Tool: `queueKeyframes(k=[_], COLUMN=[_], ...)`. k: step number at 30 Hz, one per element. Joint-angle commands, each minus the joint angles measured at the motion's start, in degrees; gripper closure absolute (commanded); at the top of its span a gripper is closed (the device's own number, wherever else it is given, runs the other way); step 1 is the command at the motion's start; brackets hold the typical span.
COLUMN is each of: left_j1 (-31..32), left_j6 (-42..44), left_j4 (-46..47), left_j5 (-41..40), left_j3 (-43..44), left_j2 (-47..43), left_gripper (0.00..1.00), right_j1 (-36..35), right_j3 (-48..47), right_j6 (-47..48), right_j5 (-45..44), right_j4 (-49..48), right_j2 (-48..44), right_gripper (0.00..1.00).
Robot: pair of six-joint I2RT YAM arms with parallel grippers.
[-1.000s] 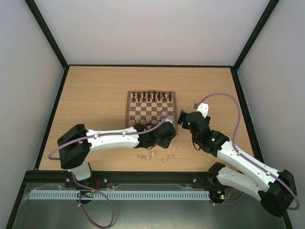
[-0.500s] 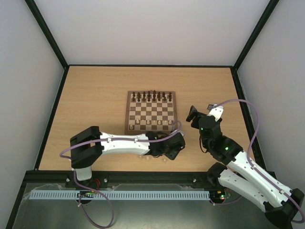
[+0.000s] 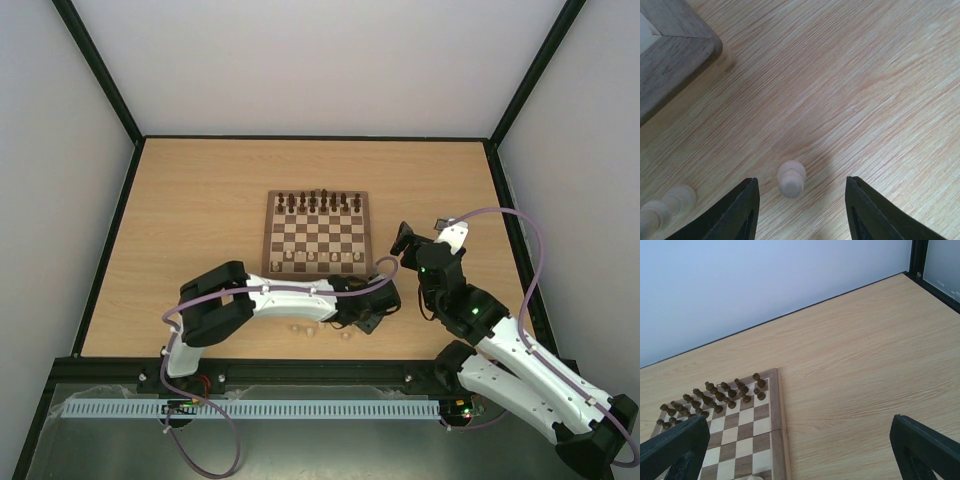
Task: Set up the chess pieces on the board
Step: Pick up the chess piece at the center of the board.
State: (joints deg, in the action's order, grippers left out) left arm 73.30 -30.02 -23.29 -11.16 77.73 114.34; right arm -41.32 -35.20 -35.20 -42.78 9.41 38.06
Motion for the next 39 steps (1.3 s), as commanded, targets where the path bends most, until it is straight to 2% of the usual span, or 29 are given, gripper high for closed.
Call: queueKeyframes(k=[1, 13, 19, 33, 39], left_j1=[-0.6, -1.7, -2.0, -2.0, -5.3], left_j6=[0.6, 0.2, -0.1, -0.3, -0.3], left_j4=[-1.5, -1.8, -2.0, -7.5, -9.7], left_j5=[0.9, 1.4, 1.0, -3.0, -5.4], left_j3=[2.1, 3.0, 2.8, 1.1, -1.1], left_j2=[1.3, 3.6, 3.0, -7.2, -12.2], left_gripper=[0.53, 0.74, 0.91, 0.94, 0.93], right_j1=[0.0, 0.0, 0.1, 0.1, 0.0], right_j3=[0.0, 0.2, 0.2, 0.4, 0.5], right_j6=[-0.8, -0.7, -0.7, -0.9, -3.0], right_j5=[-1.5, -0.8, -0.9, -2.7, -3.9], right_j4=[0.8, 0.4, 0.5, 1.5, 2.2], right_j2=[-0.6, -0.4, -0.5, -2.4, -3.7], right_gripper=[0.0, 0.0, 0.0, 0.0, 0.01])
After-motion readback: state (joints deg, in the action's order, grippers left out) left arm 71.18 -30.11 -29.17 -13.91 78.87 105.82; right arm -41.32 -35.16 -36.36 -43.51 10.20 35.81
